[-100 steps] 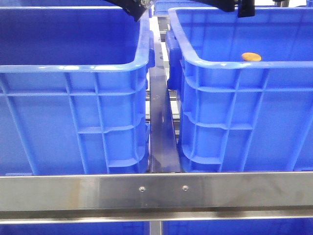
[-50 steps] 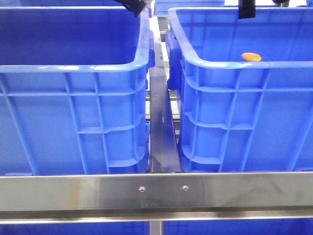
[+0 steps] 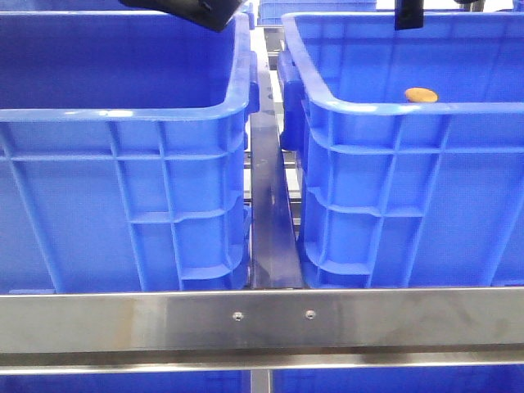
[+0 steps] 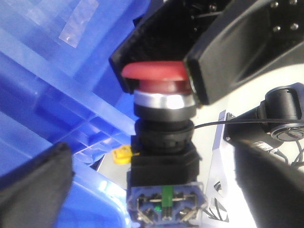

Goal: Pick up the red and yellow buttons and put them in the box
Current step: 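Grasp the red button with the right gripper and open the left gripper, then lower the red button with the right gripper beside the yellow one and release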

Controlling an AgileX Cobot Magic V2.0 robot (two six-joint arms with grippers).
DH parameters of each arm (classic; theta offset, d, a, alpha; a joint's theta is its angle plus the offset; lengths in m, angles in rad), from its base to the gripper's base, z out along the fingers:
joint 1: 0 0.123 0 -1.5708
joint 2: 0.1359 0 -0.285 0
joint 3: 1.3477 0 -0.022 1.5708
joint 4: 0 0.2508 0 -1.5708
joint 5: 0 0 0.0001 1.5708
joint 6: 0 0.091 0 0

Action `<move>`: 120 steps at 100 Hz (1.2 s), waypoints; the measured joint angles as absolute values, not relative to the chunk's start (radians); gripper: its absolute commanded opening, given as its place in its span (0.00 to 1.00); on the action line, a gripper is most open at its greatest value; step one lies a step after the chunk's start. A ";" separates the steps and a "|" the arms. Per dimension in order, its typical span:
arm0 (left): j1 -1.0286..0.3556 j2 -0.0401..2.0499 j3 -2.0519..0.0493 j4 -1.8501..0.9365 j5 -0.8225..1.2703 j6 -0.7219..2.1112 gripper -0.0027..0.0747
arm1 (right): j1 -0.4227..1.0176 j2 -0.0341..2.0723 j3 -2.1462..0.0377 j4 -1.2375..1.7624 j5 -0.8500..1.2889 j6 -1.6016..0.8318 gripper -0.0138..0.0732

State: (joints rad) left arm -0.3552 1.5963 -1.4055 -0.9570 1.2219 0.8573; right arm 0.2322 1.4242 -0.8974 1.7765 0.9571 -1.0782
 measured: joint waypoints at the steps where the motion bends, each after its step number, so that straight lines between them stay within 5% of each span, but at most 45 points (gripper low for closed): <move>1: -0.355 1.596 -1.406 -0.957 1.222 0.857 0.93 | 0.232 1.424 -0.897 1.776 0.957 -1.078 0.46; 23: -0.355 1.596 -1.408 -0.957 1.222 0.857 0.93 | 0.157 1.424 -0.897 1.775 0.984 -1.078 0.46; 69: -0.355 1.596 -1.424 -0.957 1.222 0.857 0.93 | -0.258 1.424 -0.897 1.774 1.064 -1.113 0.46; 120: -0.355 1.596 -1.424 -0.957 1.222 0.857 0.93 | -0.331 1.424 -0.897 1.770 0.601 -1.494 0.46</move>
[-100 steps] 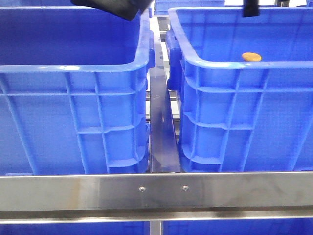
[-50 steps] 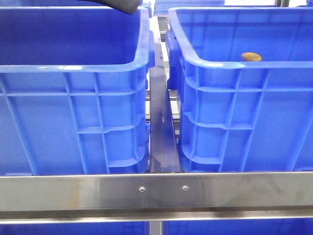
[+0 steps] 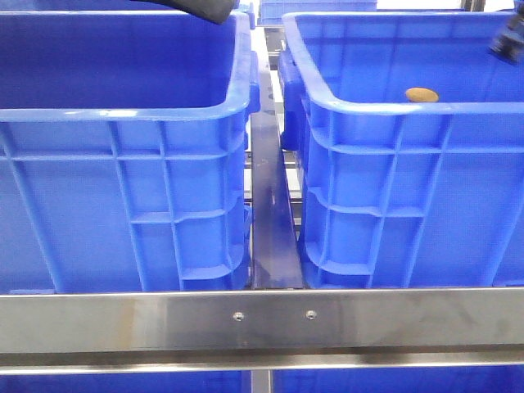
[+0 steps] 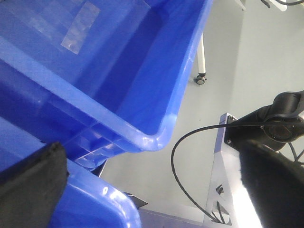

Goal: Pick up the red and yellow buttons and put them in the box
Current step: 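Lower the red button with the right gripper beside the yellow one and release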

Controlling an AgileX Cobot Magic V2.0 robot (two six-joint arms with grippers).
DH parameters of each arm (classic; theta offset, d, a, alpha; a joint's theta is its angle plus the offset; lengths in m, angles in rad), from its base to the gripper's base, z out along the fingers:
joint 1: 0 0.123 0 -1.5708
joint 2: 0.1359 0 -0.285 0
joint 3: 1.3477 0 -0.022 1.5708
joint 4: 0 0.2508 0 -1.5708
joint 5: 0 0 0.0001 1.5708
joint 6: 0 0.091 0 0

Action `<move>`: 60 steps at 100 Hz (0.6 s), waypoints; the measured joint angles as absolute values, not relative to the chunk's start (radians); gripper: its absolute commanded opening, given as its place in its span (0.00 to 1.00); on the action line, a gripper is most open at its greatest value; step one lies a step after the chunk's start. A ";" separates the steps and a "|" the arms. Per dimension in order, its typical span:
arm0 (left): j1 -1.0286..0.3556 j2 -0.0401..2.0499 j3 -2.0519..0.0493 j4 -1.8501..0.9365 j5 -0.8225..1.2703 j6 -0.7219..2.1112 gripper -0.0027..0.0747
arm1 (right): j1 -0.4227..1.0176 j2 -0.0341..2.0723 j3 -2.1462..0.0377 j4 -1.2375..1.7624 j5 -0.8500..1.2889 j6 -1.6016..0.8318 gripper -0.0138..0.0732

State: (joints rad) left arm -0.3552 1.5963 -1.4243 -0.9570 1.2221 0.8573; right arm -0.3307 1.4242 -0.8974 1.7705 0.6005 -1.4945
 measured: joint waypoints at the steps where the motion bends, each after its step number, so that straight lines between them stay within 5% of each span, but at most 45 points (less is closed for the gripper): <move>1: -0.355 1.596 -1.424 -0.957 1.222 0.857 0.93 | -0.331 1.424 -0.897 1.770 0.594 -1.500 0.46; 60: -0.355 1.596 -1.424 -0.957 1.222 0.857 0.93 | -0.272 1.611 -1.030 1.792 0.440 -1.723 0.46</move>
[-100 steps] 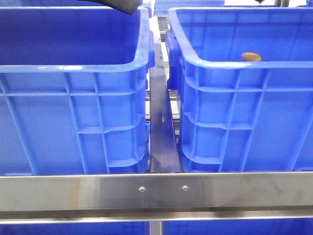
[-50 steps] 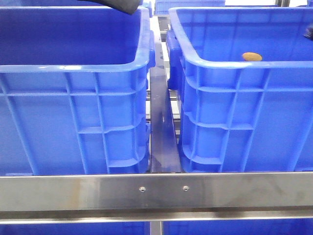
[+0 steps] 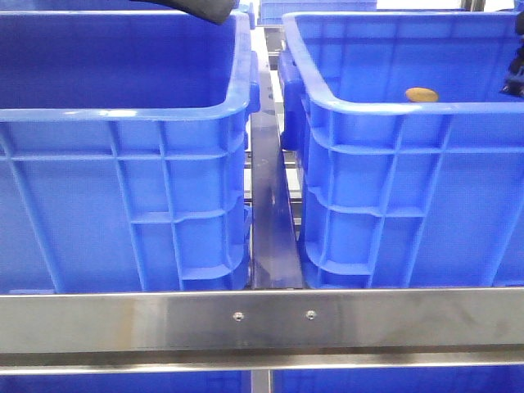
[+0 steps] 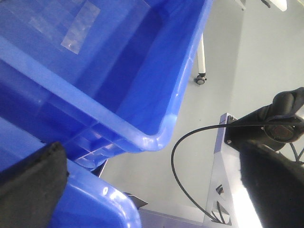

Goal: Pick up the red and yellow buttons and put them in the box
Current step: 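Lower the red button with the right gripper beside the yellow one and release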

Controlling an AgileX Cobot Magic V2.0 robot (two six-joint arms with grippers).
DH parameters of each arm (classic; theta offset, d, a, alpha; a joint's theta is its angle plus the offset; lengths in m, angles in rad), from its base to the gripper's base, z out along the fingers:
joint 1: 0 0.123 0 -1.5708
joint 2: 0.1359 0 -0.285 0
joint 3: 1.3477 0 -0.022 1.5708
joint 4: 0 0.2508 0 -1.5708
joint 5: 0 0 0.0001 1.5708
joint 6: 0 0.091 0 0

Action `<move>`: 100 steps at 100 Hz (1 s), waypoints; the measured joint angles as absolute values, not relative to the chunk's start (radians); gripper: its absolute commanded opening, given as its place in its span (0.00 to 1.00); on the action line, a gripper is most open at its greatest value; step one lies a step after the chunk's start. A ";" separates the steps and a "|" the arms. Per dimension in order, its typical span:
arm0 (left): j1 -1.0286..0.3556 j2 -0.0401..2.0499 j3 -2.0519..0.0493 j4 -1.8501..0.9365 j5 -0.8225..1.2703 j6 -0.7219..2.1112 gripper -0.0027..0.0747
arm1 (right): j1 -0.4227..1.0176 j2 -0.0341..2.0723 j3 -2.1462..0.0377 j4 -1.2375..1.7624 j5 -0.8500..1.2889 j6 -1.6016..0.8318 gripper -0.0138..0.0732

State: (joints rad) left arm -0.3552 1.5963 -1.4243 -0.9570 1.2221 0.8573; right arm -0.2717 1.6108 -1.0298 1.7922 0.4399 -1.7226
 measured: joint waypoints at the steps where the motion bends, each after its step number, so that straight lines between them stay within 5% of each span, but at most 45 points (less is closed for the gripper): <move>1: -0.355 1.596 -1.424 -0.957 1.222 0.857 0.93 | -0.272 1.615 -1.032 1.792 0.440 -1.724 0.46; 100: -0.355 1.596 -1.424 -0.957 1.222 0.857 0.93 | -0.215 1.886 -1.213 1.802 0.366 -1.831 0.51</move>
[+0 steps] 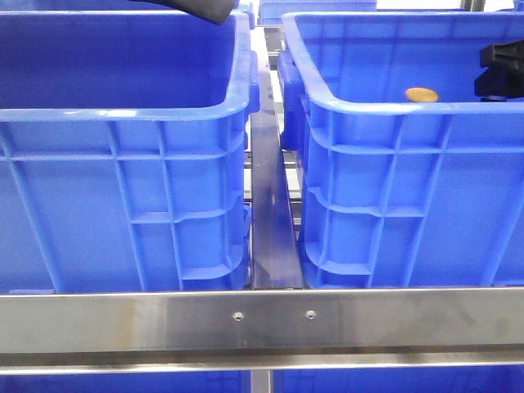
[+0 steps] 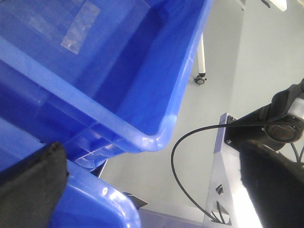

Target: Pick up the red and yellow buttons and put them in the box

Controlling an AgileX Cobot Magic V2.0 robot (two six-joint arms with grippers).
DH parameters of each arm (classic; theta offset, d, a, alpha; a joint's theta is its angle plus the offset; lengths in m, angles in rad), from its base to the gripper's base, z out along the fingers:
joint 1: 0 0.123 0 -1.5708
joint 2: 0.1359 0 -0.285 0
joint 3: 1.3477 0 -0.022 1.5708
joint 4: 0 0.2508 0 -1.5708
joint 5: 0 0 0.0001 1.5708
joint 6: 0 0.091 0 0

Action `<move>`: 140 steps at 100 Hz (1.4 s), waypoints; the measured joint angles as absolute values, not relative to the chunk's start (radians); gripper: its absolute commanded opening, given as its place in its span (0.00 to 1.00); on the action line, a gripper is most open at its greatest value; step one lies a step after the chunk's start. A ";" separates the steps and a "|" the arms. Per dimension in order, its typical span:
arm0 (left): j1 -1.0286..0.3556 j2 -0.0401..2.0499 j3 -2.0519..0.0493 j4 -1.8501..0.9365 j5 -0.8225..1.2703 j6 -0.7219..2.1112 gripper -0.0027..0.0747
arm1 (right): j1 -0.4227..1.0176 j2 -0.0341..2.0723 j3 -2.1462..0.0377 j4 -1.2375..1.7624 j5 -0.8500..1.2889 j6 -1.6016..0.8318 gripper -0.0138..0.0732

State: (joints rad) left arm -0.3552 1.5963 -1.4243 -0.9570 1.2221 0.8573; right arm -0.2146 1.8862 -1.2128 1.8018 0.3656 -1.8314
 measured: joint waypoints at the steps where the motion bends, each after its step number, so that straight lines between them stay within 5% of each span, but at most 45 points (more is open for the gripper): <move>1: -0.355 1.596 -1.424 -0.957 1.222 0.857 0.93 | -0.215 1.886 -1.213 1.802 0.366 -1.831 0.52; 26: -0.355 1.596 -1.424 -0.957 1.222 0.857 0.93 | -0.215 1.886 -1.213 1.802 0.366 -1.831 0.85; 67: -0.355 1.596 -1.424 -0.957 1.222 0.857 0.93 | -0.215 1.828 -1.192 1.804 0.365 -1.834 0.85; 79: -0.355 1.596 -1.424 -0.957 1.222 0.857 0.91 | -0.215 1.769 -1.146 1.804 0.390 -1.834 0.72; 90: -0.355 1.596 -1.424 -0.957 1.222 0.857 0.83 | -0.215 1.708 -1.091 1.804 0.419 -1.834 0.45; 105: -0.355 1.596 -1.424 -0.957 1.222 0.857 0.43 | -0.215 1.605 -0.996 1.804 0.460 -1.834 0.08; 116: -0.355 1.596 -1.424 -0.957 1.222 0.857 0.01 | -0.215 1.516 -0.914 1.804 0.495 -1.834 0.09; 140: -0.355 1.596 -1.417 -0.957 1.211 0.857 0.01 | -0.215 1.333 -0.760 1.802 0.554 -1.834 0.09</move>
State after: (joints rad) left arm -0.3552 1.5956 -1.4174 -0.9570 1.2108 0.8573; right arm -0.2146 1.3329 -0.7604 1.8015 0.5541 -1.8343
